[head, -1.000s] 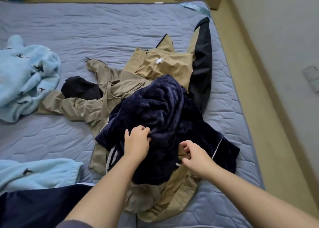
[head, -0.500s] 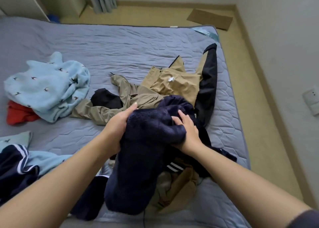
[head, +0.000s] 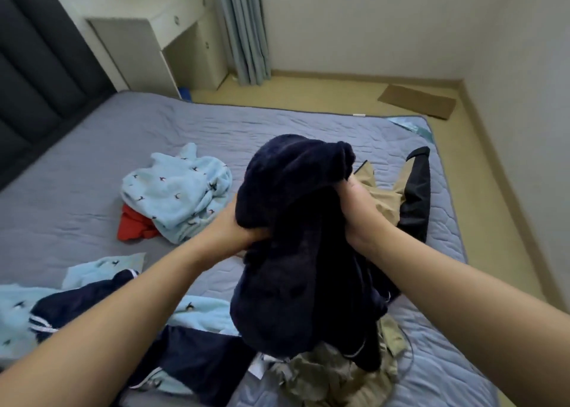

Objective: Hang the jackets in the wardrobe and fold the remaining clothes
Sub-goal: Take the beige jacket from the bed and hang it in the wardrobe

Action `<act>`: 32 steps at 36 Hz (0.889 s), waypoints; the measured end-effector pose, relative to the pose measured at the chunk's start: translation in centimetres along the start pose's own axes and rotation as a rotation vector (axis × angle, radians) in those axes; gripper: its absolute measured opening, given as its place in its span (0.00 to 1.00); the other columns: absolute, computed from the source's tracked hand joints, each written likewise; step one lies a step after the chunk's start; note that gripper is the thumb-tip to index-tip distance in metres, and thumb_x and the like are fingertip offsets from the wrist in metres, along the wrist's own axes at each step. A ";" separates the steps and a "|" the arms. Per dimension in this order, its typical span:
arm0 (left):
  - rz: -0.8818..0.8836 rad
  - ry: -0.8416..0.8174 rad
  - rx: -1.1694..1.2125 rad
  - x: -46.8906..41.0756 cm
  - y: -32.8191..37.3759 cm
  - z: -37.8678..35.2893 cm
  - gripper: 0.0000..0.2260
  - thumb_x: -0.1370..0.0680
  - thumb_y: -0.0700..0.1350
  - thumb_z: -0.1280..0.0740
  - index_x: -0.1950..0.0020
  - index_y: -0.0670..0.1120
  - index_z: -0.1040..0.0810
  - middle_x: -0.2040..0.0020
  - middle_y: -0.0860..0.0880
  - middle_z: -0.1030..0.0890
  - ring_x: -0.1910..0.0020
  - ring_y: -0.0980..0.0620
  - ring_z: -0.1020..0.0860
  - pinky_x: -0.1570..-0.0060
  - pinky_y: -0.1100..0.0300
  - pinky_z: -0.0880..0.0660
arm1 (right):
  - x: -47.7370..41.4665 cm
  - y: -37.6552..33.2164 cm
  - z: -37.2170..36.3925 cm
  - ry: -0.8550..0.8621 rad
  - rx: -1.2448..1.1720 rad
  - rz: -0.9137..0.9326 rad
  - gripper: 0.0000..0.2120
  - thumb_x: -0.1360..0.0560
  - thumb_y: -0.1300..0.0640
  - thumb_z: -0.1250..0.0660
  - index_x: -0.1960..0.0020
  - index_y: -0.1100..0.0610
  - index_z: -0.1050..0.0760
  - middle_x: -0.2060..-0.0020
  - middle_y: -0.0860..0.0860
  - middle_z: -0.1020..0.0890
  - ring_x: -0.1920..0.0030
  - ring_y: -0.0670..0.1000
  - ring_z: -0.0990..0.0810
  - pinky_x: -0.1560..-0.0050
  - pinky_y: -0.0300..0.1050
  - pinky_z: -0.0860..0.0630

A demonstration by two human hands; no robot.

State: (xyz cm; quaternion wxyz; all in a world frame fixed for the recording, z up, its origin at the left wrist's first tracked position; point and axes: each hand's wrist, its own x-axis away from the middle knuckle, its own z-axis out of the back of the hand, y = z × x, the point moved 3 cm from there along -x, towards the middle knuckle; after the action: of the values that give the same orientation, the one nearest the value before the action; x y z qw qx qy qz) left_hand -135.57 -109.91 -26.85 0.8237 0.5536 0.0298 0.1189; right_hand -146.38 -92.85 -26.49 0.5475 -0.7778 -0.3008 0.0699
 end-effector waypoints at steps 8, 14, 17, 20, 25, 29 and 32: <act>0.333 0.738 0.101 -1.2 1.3 11.7 0.13 0.18 0.42 0.45 0.38 0.39 0.25 0.49 0.44 0.25 0.54 0.48 0.26 0.64 0.67 0.38 | -1.2 1.0 -3.8 -0.438 1.197 -0.284 0.20 0.29 0.59 0.27 0.39 0.56 0.25 0.45 0.52 0.19 0.50 0.48 0.19 0.56 0.34 0.21; 0.167 0.826 0.539 -2.3 4.7 23.1 0.11 0.22 0.43 0.42 0.44 0.44 0.25 0.47 0.41 0.22 0.48 0.42 0.23 0.47 0.50 0.25 | -7.6 -1.2 -16.0 -0.065 1.017 -0.156 0.04 0.24 0.60 0.38 0.51 0.60 0.28 0.67 0.56 0.24 0.77 0.53 0.26 0.80 0.38 0.28; -0.028 0.804 0.534 -3.4 7.3 30.3 0.18 0.23 0.48 0.39 0.33 0.47 0.33 0.36 0.42 0.27 0.40 0.42 0.25 0.40 0.42 0.26 | -11.4 -5.1 -23.9 -0.088 0.443 -0.054 0.12 0.22 0.65 0.39 0.39 0.60 0.30 0.50 0.60 0.22 0.64 0.58 0.19 0.66 0.48 0.19; -0.055 0.717 0.190 -5.1 8.0 35.6 0.26 0.26 0.54 0.34 0.31 0.55 0.38 0.33 0.47 0.31 0.36 0.46 0.28 0.36 0.43 0.29 | -13.1 -8.3 -29.5 -0.283 0.337 0.074 0.28 0.23 0.63 0.36 0.27 0.47 0.39 0.33 0.54 0.31 0.41 0.51 0.25 0.41 0.53 0.25; 0.481 0.368 -0.499 -4.7 0.3 36.0 0.38 0.24 0.50 0.32 0.23 0.48 0.53 0.34 0.43 0.32 0.37 0.41 0.29 0.46 0.55 0.29 | -13.2 -3.9 -29.7 -0.363 0.751 0.070 0.30 0.22 0.59 0.35 0.25 0.48 0.43 0.26 0.52 0.37 0.40 0.52 0.26 0.53 0.42 0.23; 0.590 0.106 -0.490 -2.4 -8.8 28.9 0.31 0.22 0.49 0.36 0.24 0.45 0.45 0.30 0.43 0.33 0.37 0.47 0.29 0.44 0.59 0.31 | -12.4 5.7 -22.3 -0.378 1.044 -0.147 0.29 0.21 0.57 0.36 0.24 0.52 0.44 0.27 0.53 0.36 0.31 0.52 0.31 0.41 0.43 0.27; 0.639 -0.056 -0.514 -0.7 -15.6 23.1 0.29 0.22 0.51 0.37 0.25 0.43 0.42 0.28 0.44 0.33 0.34 0.48 0.30 0.40 0.59 0.31 | -10.9 12.6 -15.4 -0.337 1.190 -0.374 0.29 0.22 0.55 0.36 0.24 0.53 0.42 0.28 0.54 0.34 0.32 0.52 0.30 0.42 0.40 0.29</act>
State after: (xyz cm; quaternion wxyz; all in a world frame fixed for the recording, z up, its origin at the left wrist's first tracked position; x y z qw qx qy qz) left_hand -129.52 -136.53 -32.39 0.8572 0.3141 -0.1971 0.3573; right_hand -143.55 -113.96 -34.11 0.8334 -0.2542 -0.4228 0.2492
